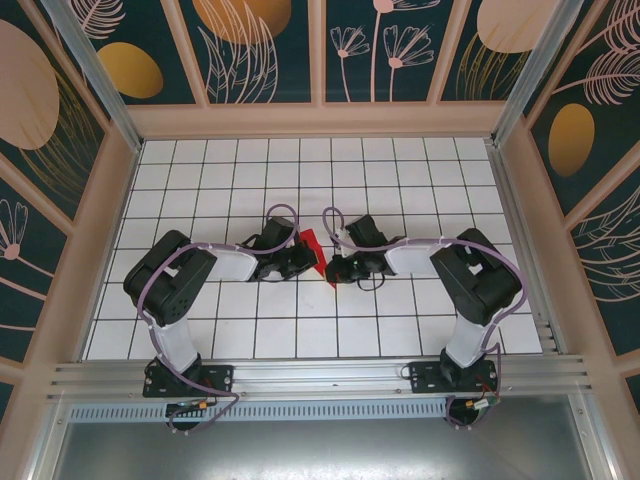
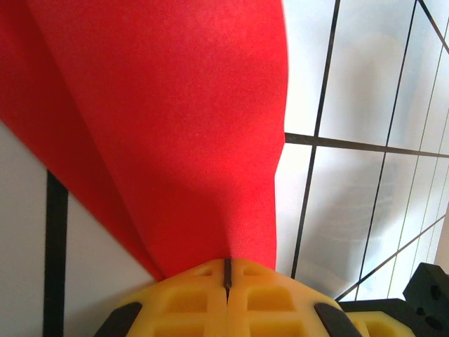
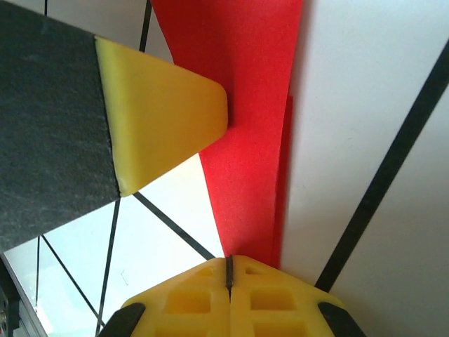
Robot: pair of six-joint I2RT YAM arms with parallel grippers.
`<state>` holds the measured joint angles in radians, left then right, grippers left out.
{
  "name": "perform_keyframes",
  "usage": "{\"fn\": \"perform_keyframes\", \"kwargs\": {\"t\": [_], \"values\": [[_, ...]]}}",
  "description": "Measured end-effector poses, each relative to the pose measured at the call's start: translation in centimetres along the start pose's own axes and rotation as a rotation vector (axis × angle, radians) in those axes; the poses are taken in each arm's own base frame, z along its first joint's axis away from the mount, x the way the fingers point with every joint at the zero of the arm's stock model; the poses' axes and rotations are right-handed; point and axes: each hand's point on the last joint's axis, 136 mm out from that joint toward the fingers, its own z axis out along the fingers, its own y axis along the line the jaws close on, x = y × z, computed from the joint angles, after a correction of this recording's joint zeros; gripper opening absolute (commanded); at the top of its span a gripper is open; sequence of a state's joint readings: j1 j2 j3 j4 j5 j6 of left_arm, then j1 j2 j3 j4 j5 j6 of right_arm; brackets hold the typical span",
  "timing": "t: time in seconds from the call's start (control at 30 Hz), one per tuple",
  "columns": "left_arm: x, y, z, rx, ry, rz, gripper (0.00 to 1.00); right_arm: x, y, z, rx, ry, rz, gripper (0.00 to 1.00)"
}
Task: Fold a paper plane with a square sheet of paper (pick it up from the middle)
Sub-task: Fold the wing for the fifth time at the center of the table.
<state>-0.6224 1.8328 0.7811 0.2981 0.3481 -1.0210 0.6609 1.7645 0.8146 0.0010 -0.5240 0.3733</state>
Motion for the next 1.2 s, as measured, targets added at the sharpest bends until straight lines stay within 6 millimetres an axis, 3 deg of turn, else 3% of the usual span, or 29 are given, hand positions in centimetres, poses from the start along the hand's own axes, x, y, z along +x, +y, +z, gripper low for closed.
{"fn": "perform_keyframes", "kwargs": {"t": [0.8,1.03,1.2], "values": [[-0.1,-0.1,0.1,0.001,-0.002,0.001,0.07,4.4,-0.8,-2.5,0.044,0.065,0.017,0.00],[-0.2,-0.2,0.1,0.006,-0.004,0.004,0.07,1.4,1.2,-3.2,0.005,-0.010,-0.023,0.00],[-0.2,-0.4,0.1,0.012,-0.004,0.017,0.09,-0.9,1.5,-2.1,-0.009,-0.044,-0.021,0.00]]}}
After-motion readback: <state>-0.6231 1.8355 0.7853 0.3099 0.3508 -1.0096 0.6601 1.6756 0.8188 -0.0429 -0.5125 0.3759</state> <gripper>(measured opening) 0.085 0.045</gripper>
